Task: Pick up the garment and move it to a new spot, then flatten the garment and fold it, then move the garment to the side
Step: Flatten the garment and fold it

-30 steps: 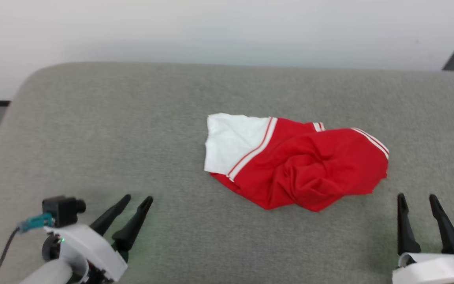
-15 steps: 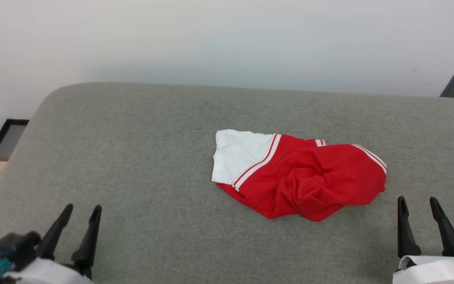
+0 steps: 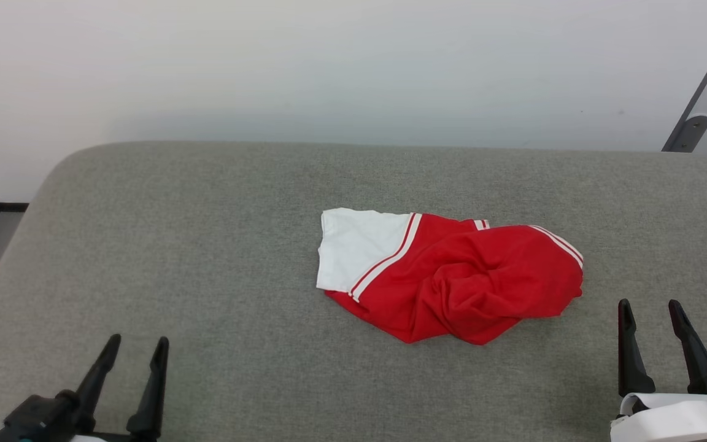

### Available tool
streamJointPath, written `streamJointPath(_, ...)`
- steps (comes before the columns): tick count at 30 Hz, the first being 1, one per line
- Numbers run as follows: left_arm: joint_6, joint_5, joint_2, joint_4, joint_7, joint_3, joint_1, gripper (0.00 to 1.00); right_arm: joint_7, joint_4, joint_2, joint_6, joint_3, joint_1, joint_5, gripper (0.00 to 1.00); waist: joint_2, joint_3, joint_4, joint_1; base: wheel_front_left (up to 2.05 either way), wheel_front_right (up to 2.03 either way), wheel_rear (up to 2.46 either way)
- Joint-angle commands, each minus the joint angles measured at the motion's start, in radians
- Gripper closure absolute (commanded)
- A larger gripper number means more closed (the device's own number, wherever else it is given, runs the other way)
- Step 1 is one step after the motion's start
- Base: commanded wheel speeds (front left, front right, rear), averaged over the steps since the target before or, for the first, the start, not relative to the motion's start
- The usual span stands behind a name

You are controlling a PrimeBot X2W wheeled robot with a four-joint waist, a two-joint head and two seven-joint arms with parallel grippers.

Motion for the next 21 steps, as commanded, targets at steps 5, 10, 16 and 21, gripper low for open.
streamJointPath(5, 0.002, 0.007, -0.007, 0.0, 0.001, 0.001, 0.011, 0.0, -0.003, 0.003, 0.001, -0.001, 0.004, -0.002, 0.007, 0.0, 0.0, 0.003, -0.003, 0.0, 0.0, 0.0, 0.0)
streamJointPath(10, 0.002, 0.012, -0.01, 0.001, 0.001, -0.001, 0.008, 0.0, -0.001, 0.009, 0.001, -0.001, 0.011, -0.014, 0.008, 0.0, 0.0, 0.005, -0.001, 0.0, 0.0, 0.0, 0.0)
streamJointPath(16, 0.002, -0.015, -0.021, -0.012, 0.001, 0.012, 0.012, 0.0, 0.133, 0.059, -0.046, -0.001, 0.075, -0.096, -0.023, 0.0, 0.0, 0.055, -0.007, 0.0, 0.0, 0.0, 0.0)
streamJointPath(21, 0.002, -0.052, -0.005, -0.019, 0.001, 0.003, -0.021, 0.0, 0.422, 0.1, -0.145, -0.002, 0.174, -0.252, 0.011, 0.0, 0.0, 0.145, 0.007, 0.0, 0.0, 0.0, 0.0)
